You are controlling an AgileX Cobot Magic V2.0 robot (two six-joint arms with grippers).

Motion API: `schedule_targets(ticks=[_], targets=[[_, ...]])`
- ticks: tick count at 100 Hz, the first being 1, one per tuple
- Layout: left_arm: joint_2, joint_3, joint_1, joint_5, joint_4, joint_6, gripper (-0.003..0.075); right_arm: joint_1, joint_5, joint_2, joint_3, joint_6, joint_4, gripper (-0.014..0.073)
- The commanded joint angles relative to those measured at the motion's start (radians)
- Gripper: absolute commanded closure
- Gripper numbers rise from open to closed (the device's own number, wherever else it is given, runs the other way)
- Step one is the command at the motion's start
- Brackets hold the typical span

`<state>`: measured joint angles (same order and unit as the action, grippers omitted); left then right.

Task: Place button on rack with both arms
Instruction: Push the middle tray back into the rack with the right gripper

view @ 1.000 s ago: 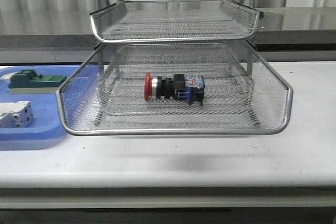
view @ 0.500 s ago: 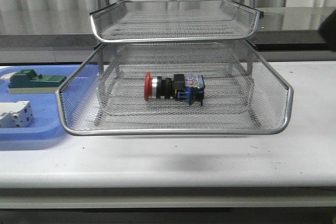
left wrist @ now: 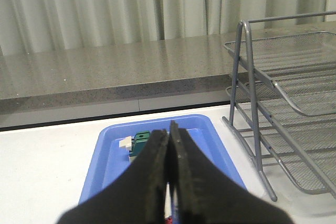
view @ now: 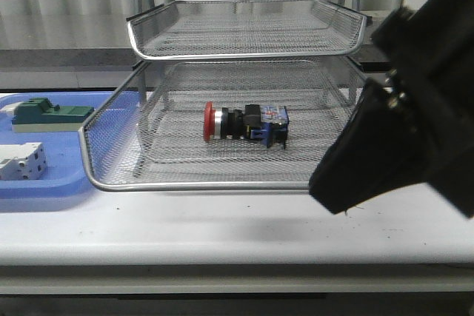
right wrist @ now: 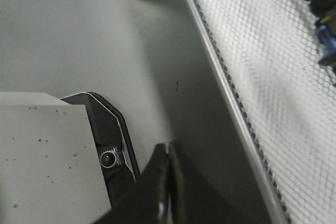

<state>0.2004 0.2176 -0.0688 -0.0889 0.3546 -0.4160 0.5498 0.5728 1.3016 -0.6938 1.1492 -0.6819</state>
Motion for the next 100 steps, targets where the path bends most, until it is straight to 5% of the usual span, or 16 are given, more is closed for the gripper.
schedule_targets(ticks=[1, 66, 100], targets=[[0.007, 0.029, 0.002, 0.079, 0.013, 0.008, 0.0740, 0.038, -0.098, 0.028, -0.032, 0.014, 0.021, 0.0663], [0.007, 0.029, 0.002, 0.079, 0.013, 0.008, 0.0740, 0.094, -0.437, 0.185, -0.034, 0.014, 0.040, 0.0663], [0.007, 0.029, 0.002, 0.079, 0.013, 0.008, 0.0740, 0.042, -0.425, 0.284, -0.171, 0.014, 0.042, 0.0663]])
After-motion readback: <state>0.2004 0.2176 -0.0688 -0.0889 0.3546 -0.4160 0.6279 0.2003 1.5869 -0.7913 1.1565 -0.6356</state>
